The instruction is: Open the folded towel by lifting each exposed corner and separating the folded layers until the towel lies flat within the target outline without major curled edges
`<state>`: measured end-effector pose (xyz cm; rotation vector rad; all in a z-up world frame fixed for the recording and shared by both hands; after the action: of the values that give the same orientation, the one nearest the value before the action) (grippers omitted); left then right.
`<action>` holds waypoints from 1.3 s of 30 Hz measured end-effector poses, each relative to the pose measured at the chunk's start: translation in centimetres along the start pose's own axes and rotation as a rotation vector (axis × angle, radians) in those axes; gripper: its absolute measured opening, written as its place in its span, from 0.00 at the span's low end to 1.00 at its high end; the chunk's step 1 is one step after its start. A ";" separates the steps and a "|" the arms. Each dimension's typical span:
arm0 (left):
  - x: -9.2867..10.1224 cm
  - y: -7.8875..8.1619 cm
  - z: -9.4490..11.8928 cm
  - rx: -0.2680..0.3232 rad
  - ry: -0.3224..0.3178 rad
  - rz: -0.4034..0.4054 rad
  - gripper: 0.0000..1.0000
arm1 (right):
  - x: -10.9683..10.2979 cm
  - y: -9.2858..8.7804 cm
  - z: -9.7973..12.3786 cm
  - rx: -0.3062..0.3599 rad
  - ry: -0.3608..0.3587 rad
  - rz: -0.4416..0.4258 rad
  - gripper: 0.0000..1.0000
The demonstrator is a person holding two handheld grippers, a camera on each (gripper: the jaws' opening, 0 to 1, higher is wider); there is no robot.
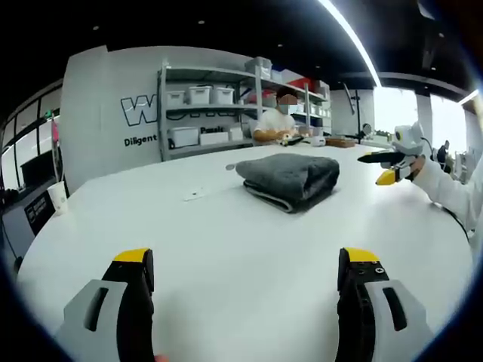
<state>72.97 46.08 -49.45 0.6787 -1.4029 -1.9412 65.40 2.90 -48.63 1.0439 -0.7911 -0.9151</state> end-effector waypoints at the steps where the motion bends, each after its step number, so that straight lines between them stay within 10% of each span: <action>1: 0.0 0.0 0.0 -0.001 0.001 0.001 1.00 | 0.0 0.0 0.0 -0.001 0.000 -0.001 0.99; 39: 0.0 0.0 0.1 -0.005 0.012 -0.004 1.00 | -0.6 0.2 -0.4 -0.006 -0.010 0.018 0.99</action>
<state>72.92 46.19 -49.43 0.6901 -1.3902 -1.9402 65.52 3.66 -48.64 1.0263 -0.8042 -0.9078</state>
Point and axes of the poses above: the point that each gripper's makers call its tool centre point, and the gripper's own axes: z roughly backward along the fingers, x roughly to its right, y roughly out of its top, the point moved 9 cm from there along z, roughly backward along the fingers, and after that the axes turned 1 degree about y, right-handed, at the moved point
